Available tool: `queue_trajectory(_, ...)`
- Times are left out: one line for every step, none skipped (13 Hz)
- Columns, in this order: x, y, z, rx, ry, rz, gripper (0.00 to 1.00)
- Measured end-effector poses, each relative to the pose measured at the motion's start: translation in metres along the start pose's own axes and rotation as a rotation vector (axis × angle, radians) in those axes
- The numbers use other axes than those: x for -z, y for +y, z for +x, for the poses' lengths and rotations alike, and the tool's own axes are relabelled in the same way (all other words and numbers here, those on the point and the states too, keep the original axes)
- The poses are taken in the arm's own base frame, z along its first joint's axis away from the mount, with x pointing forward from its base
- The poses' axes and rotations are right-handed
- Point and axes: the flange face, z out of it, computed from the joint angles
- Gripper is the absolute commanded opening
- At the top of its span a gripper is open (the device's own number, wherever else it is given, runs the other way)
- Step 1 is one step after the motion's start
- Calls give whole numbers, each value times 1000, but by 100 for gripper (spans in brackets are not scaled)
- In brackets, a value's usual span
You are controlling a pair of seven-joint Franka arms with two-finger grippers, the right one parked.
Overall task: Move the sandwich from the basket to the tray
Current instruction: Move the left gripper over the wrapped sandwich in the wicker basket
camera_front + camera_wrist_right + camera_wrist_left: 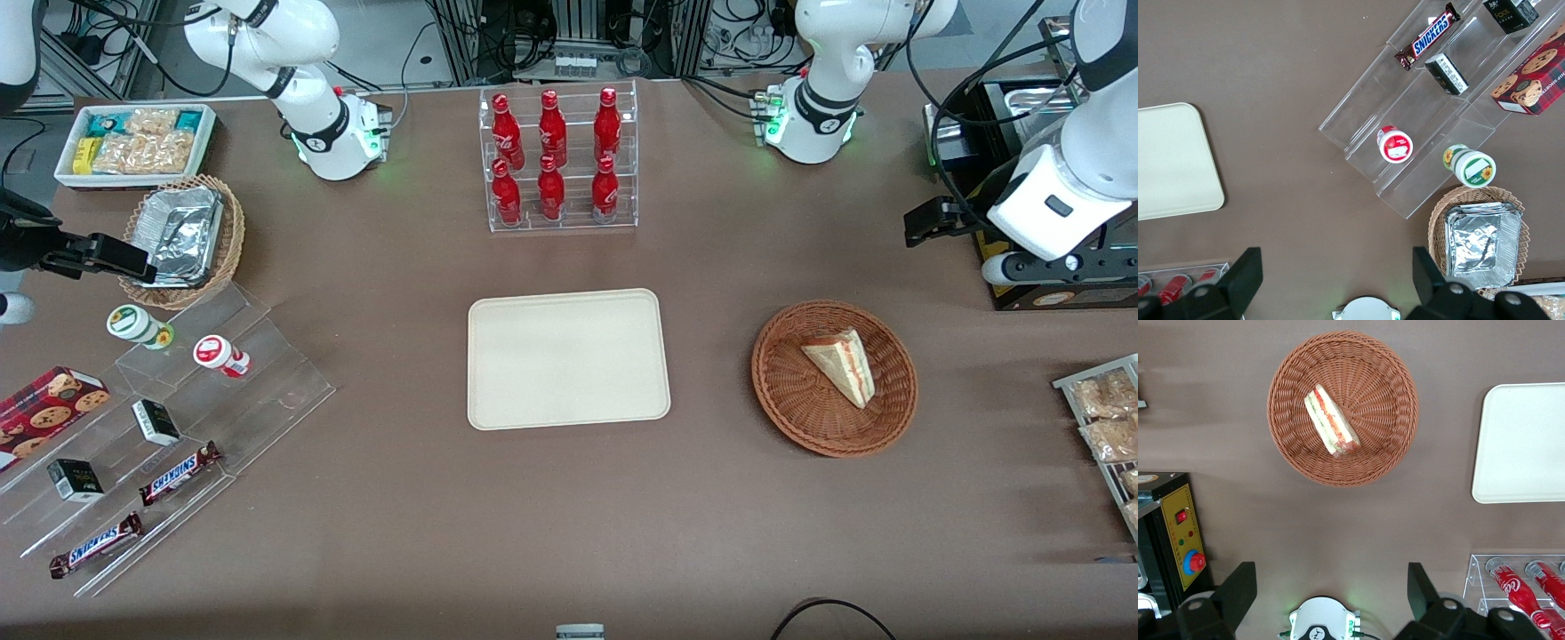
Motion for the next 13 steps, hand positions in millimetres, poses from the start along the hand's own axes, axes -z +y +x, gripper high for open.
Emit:
queue_trajectory(0, -1, 0, 2, 2, 4, 100)
queue_trajectory(0, -3, 1, 4, 5, 11, 100)
queue_trajectory(-1, -4, 2, 1, 4, 15, 100)
queue_trajectory(-5, -5, 5, -2, -5, 18, 100)
queue_trajectory(-13, -5, 10, -4, -17, 20, 100)
queue_trajectory(-23, -4, 18, -5, -31, 20, 100)
queue_trajectory(-34, -4, 27, -7, -43, 20, 100)
queue_trajectory(-47, -3, 36, -8, -47, 18, 100)
queue_trajectory(-59, -3, 44, -8, -47, 17, 100)
queue_trajectory(-73, -2, 50, -9, -47, 16, 100)
queue_trajectory(-86, -2, 54, -10, -45, 16, 100)
queue_trajectory(-97, -1, 56, -11, -43, 16, 100)
queue_trajectory(-108, -1, 58, -11, -39, 16, 100)
